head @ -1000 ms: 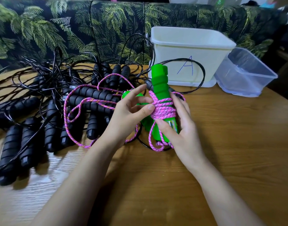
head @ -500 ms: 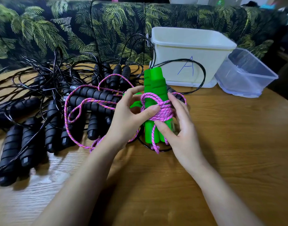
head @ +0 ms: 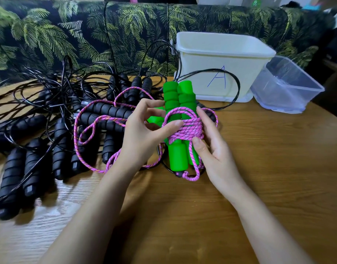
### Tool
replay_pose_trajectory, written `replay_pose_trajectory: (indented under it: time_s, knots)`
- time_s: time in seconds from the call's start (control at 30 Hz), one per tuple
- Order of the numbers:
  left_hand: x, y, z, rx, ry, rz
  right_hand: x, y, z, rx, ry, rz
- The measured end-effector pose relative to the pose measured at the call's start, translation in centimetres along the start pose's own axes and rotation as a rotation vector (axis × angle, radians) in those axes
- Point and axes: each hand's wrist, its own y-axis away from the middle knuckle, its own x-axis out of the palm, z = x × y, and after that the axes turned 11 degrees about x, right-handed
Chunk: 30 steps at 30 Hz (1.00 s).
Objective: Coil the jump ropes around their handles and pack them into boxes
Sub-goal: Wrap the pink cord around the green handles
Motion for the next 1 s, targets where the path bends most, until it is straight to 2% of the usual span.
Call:
replay_pose_trajectory:
  time_s: [0.13,0.33,0.6,0.73,0.83,1.0]
  knots:
    - [-0.3,0.0,0.4,-0.002,-0.076,-0.039,-0.1,0.0,-0.1,-0.045,0.144,-0.051]
    - [-0.5,-0.2,0.0,-0.052,0.086,0.061,-0.5,-0.2,-0.5,-0.097,0.088,-0.175]
    - [0.7,0.3,0.0,0.015,-0.031,0.011,0.9,0.4,-0.4,-0.067,0.534,-0.214]
    - [0.9,0.4,-0.2,0.014,-0.031,0.014,1.6,0.5,-0.4,-0.093,0.709,-0.349]
    - [1.0,0.6,-0.5,0.007,-0.012,0.03,1.5,0.4,-0.7,-0.142,0.745,-0.405]
    - [0.7,0.4,-0.3,-0.016,0.052,0.094,1.1,0.4,-0.7,-0.137,0.651,-0.355]
